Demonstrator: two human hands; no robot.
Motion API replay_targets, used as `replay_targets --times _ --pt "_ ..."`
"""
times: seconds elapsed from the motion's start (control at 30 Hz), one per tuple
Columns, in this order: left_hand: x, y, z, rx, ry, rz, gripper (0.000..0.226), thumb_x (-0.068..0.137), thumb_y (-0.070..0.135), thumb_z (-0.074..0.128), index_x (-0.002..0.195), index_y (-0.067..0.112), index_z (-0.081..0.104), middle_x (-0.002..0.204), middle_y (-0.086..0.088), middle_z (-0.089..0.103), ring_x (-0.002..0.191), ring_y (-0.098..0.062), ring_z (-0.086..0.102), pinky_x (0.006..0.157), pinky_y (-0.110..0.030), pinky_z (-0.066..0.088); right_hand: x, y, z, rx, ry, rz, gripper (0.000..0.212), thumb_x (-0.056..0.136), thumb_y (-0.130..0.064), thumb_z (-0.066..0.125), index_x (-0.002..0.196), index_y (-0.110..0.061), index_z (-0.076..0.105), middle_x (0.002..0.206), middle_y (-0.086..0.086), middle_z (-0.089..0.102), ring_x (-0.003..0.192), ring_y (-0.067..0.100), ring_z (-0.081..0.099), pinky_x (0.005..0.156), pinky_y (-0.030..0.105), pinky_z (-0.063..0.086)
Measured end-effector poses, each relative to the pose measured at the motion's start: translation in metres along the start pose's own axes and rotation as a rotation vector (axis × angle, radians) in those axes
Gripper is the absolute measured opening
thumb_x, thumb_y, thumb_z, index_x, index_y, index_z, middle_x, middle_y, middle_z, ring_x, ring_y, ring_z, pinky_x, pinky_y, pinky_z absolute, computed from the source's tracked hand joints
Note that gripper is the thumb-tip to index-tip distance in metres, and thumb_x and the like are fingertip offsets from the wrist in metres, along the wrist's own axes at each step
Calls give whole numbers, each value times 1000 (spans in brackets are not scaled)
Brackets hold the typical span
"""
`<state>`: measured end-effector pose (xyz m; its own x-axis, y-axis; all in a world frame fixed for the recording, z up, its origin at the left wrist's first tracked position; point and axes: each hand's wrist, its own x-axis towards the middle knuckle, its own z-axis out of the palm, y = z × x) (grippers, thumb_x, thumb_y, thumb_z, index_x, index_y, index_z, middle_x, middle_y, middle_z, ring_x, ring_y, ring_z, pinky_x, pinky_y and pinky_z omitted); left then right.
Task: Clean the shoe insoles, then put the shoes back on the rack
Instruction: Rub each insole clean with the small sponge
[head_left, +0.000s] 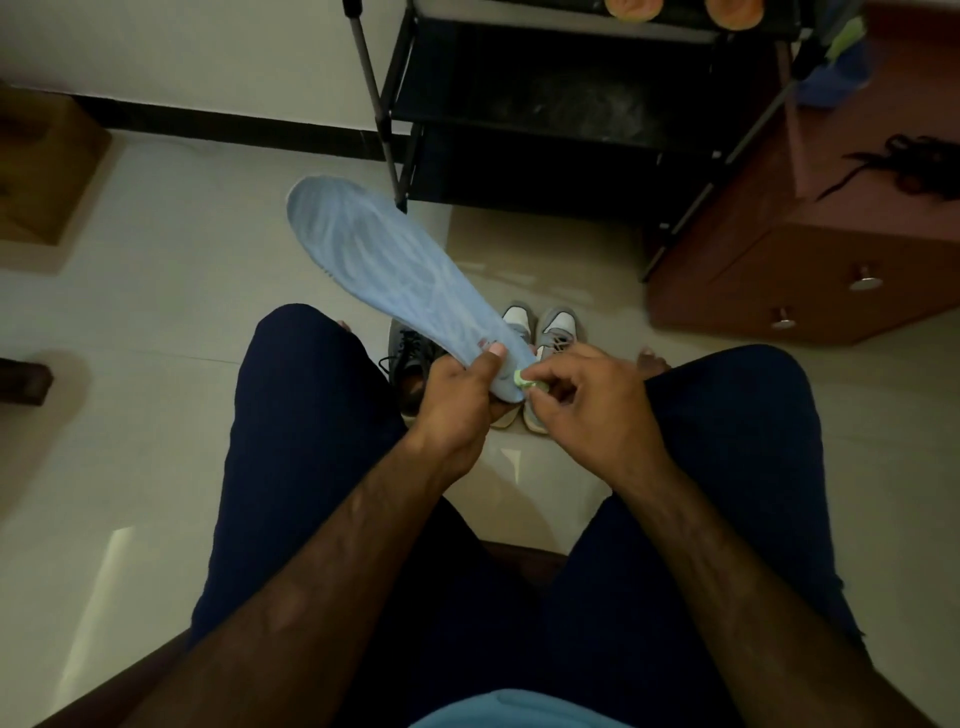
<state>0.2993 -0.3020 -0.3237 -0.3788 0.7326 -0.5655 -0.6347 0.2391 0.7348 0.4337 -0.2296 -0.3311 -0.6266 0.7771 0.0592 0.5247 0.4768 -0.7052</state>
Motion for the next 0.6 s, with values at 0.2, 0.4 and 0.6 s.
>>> replay_targets --times 0.2,0.4,0.6 --pt "2 -4 0 83 21 16 20 107 10 49 99 13 67 92 -3 79 94 -22 76 99 -50 57 5 0 7 -36 55 2 16 81 -15 79 97 -20 82 88 0 69 71 14 65 68 40 59" --pt "5 -7 -1 96 69 27 18 108 11 49 105 10 67 114 -21 73 107 -33 72 97 -47 58 9 3 12 -42 77 6 18 82 -14 79 99 -19 82 89 -1 69 72 13 65 68 39 58" --pt "7 -12 1 107 45 12 19 108 12 49 104 8 68 111 -20 74 104 -32 74 96 -49 58 12 7 9 -7 102 35 17 83 -15 78 98 -20 81 88 -1 68 68 12 65 66 42 59"
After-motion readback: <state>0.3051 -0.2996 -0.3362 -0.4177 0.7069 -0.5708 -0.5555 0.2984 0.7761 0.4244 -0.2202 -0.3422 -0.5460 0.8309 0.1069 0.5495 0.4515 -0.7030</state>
